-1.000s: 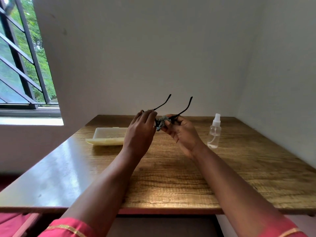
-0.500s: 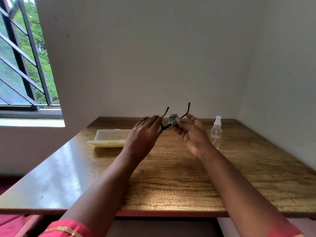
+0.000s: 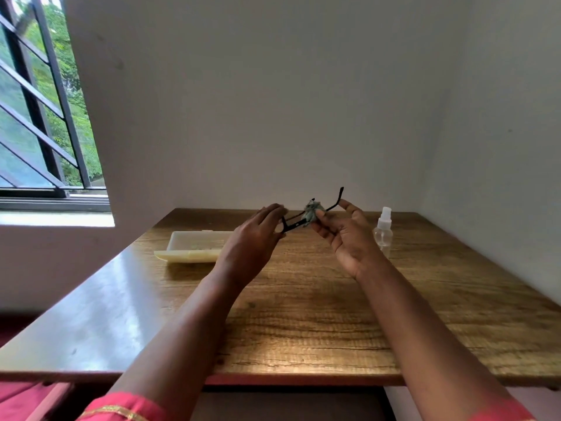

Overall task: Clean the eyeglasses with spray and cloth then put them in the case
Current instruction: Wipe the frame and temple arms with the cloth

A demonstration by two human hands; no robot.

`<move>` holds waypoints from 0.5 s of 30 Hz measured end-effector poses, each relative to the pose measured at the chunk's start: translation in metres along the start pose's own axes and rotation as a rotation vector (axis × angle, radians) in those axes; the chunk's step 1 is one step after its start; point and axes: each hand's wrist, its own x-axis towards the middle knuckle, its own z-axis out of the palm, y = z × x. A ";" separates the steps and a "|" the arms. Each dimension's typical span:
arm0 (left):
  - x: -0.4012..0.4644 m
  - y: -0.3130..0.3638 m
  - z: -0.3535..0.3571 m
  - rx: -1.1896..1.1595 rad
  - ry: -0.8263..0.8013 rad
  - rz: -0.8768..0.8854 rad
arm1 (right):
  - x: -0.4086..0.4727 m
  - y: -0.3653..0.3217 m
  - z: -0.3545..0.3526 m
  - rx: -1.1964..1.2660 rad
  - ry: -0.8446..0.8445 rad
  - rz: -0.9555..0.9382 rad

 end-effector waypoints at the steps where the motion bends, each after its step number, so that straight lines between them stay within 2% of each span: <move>1: -0.001 -0.003 0.000 -0.032 0.002 -0.017 | 0.001 -0.002 -0.002 0.010 0.020 -0.014; 7: -0.002 -0.009 -0.004 -0.101 0.005 -0.015 | 0.007 -0.013 -0.009 0.106 0.130 -0.104; 15: -0.005 -0.017 -0.007 -0.084 0.019 -0.002 | 0.014 -0.013 -0.016 0.181 0.153 -0.209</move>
